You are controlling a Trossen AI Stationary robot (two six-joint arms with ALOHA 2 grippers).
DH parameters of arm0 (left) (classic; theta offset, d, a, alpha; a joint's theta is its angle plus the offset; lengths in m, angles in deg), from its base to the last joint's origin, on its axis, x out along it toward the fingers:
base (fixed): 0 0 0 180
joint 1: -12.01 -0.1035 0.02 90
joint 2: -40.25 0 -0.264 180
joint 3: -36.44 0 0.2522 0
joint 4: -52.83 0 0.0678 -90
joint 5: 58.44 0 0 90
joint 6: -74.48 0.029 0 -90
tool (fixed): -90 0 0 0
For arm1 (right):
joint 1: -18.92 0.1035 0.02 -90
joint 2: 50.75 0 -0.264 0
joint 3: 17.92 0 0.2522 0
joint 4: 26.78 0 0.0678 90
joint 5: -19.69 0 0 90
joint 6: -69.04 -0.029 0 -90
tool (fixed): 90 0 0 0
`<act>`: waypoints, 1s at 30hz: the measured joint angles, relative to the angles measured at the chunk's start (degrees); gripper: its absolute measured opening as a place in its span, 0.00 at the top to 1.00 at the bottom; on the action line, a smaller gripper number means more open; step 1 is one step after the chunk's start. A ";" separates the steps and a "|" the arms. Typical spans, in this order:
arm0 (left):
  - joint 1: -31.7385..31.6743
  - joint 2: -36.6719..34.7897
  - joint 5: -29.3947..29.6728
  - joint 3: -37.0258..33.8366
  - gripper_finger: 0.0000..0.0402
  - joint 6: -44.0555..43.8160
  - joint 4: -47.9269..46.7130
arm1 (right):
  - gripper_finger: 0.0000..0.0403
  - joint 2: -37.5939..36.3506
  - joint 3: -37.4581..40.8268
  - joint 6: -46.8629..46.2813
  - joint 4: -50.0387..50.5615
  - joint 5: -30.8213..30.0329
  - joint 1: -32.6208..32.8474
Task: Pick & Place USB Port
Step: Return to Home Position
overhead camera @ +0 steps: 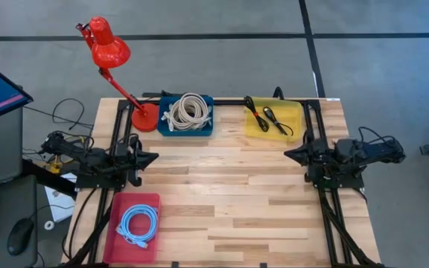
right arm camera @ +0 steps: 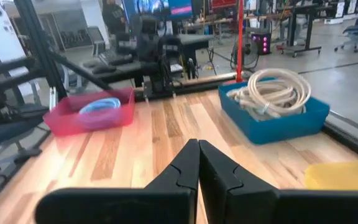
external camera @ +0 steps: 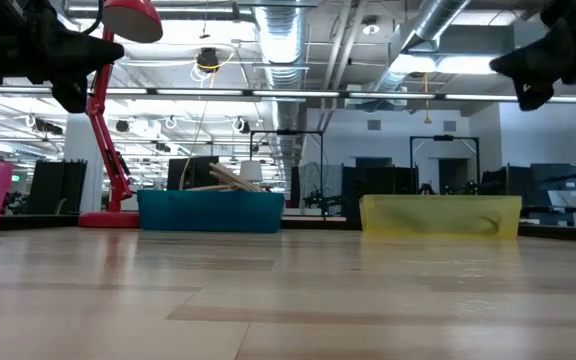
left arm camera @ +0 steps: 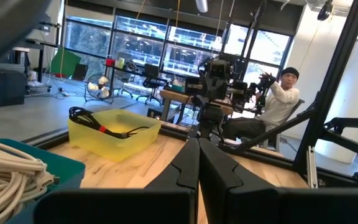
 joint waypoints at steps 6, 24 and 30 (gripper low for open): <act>0.00 0.00 0.01 0.00 0.99 -0.17 0.00 | 1.00 0.00 5.53 -0.94 -5.14 -3.03 -0.31; 0.00 0.02 0.02 0.04 0.99 -0.20 0.00 | 1.00 0.00 9.66 -4.43 -10.32 15.38 -1.89; -0.01 0.02 0.02 0.04 0.99 -0.22 -0.02 | 1.00 0.00 9.63 -1.19 -9.60 22.10 -1.88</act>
